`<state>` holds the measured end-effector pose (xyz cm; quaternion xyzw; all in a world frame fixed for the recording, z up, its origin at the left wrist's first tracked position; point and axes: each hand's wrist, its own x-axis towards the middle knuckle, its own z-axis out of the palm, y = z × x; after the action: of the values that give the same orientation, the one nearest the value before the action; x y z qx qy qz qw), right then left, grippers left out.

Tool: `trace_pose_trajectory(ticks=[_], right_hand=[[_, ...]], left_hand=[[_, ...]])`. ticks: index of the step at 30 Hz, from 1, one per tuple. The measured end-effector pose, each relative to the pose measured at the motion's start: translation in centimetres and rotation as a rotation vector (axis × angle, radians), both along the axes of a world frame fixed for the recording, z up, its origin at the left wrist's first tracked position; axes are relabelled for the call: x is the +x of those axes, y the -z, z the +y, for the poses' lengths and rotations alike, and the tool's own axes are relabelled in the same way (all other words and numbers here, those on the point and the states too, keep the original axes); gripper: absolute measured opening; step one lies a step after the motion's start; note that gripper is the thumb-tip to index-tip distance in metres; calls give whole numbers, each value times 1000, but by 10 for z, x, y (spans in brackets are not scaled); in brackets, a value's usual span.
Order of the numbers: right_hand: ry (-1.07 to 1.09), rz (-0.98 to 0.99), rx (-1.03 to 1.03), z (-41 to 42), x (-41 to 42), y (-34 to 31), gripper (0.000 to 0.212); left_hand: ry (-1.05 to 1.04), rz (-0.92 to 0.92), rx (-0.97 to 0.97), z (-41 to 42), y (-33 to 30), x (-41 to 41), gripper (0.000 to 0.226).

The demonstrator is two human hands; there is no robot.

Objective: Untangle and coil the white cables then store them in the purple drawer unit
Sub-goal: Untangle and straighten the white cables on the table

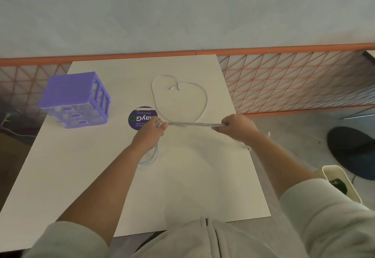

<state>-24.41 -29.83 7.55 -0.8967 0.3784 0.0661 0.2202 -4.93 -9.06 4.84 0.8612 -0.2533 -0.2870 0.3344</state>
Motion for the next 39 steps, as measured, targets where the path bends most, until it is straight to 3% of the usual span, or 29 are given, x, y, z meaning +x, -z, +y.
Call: trace_pose_trajectory(ticks=[4, 7, 10, 17, 23, 26, 29, 33, 39], right_hand=[[31, -125, 346, -13, 1, -13, 62], [65, -254, 469, -14, 1, -24, 63], [55, -250, 471, -14, 2, -22, 68], [177, -119, 313, -24, -15, 3, 75], [191, -135, -88, -30, -18, 9, 60], [142, -129, -172, -33, -21, 14, 57], [170, -52, -111, -30, -25, 29, 56], [271, 22, 87, -15, -27, 51, 31], [162, 8, 310, 25, 2, 54, 66]], left_hand=[[-99, -42, 6, 1, -5, 14, 32], [-128, -30, -12, 3, -10, 22, 32], [-131, -34, -23, 4, -12, 28, 42], [-148, -104, -15, 14, -7, 42, 24], [-117, -72, -3, 10, -3, 25, 32], [-95, -49, -20, 9, -2, 19, 33], [-60, -21, -22, 13, 4, 14, 32], [-47, -33, -4, 16, 9, 10, 30], [10, -116, 70, 21, 3, 18, 29]])
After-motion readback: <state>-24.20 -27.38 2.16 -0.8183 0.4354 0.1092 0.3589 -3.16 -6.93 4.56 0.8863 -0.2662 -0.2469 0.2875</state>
